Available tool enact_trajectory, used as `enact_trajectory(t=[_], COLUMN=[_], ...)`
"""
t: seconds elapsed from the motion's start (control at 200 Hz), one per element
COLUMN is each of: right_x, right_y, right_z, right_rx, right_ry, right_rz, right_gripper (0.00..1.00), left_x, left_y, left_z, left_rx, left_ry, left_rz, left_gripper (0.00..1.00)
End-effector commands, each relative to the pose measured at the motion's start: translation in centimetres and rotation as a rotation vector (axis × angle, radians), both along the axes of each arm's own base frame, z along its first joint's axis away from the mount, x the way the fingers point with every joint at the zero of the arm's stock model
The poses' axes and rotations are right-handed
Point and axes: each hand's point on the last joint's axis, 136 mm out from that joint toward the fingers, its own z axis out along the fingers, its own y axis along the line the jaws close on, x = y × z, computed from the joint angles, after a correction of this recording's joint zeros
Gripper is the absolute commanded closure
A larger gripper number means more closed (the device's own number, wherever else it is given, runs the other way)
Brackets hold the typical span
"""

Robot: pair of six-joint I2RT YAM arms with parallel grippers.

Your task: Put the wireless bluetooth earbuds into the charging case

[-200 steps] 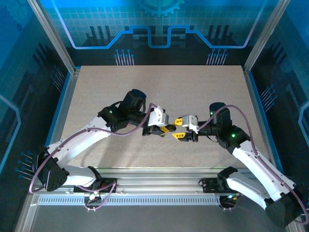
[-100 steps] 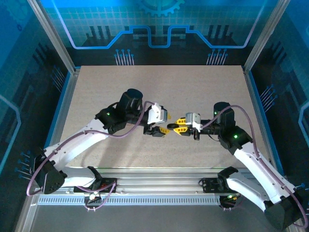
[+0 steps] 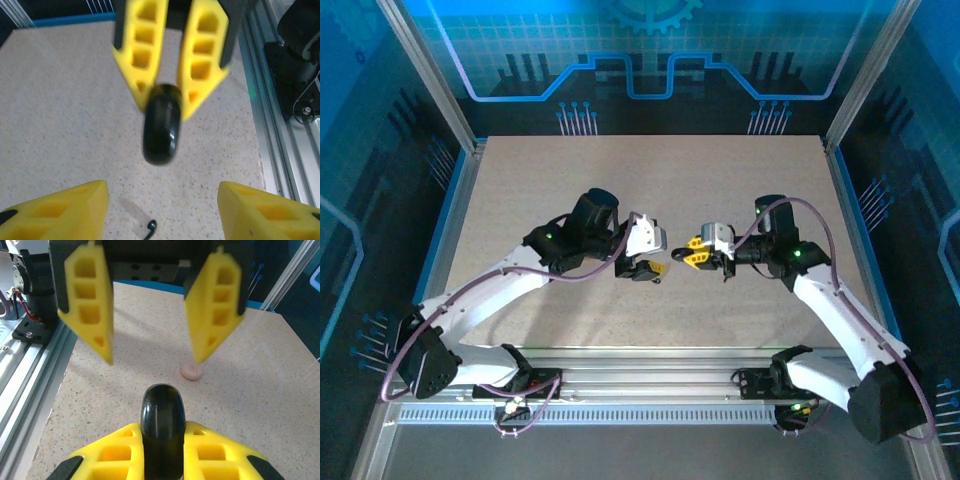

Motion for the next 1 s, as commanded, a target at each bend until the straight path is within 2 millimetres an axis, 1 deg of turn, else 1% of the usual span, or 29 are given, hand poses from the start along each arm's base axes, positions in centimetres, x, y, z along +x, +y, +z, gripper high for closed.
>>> enact_trajectory(t=[0.0, 0.08, 0.27, 0.395, 0.59, 0.74, 0.82, 0.885, 0.995], right_x=[0.4, 1.3, 3.3, 3.6, 4.2, 4.3, 4.4, 4.5, 4.8], right_y=[0.1, 0.3, 0.6, 0.7, 0.6, 0.7, 0.8, 0.9, 0.9], right_z=[1.9, 1.7, 1.6, 2.2, 2.7, 3.0, 3.2, 3.2, 2.8], right_rx=[0.030, 0.017, 0.012, 0.020, 0.032, 0.043, 0.051, 0.051, 0.050], right_ry=[-0.038, -0.027, -0.018, -0.014, -0.030, -0.008, -0.005, -0.005, 0.003], right_rz=[0.061, 0.057, 0.048, 0.070, 0.085, 0.104, 0.110, 0.111, 0.105], right_gripper=[0.91, 0.91, 0.91, 0.93, 0.93, 0.93, 0.93, 0.93, 0.93], left_x=[0.6, 1.0, 2.3, 2.8, 2.8, 2.6, 2.7, 3.1, 3.4], left_y=[0.7, 0.9, 1.5, 1.7, 2.0, 2.2, 2.1, 1.9, 1.1], left_z=[-1.2, -0.9, 0.7, 1.3, 1.8, 1.9, 2.1, 2.0, 1.7], left_rx=[0.041, 0.048, 0.036, 0.040, 0.043, 0.047, 0.037, 0.031, 0.017], left_ry=[0.038, 0.036, 0.034, 0.024, 0.019, 0.013, 0.006, 0.004, 0.016], left_rz=[0.034, 0.046, 0.083, 0.101, 0.112, 0.114, 0.112, 0.119, 0.093], left_gripper=[0.41, 0.40, 0.39, 0.39, 0.39, 0.39, 0.39, 0.39, 0.40])
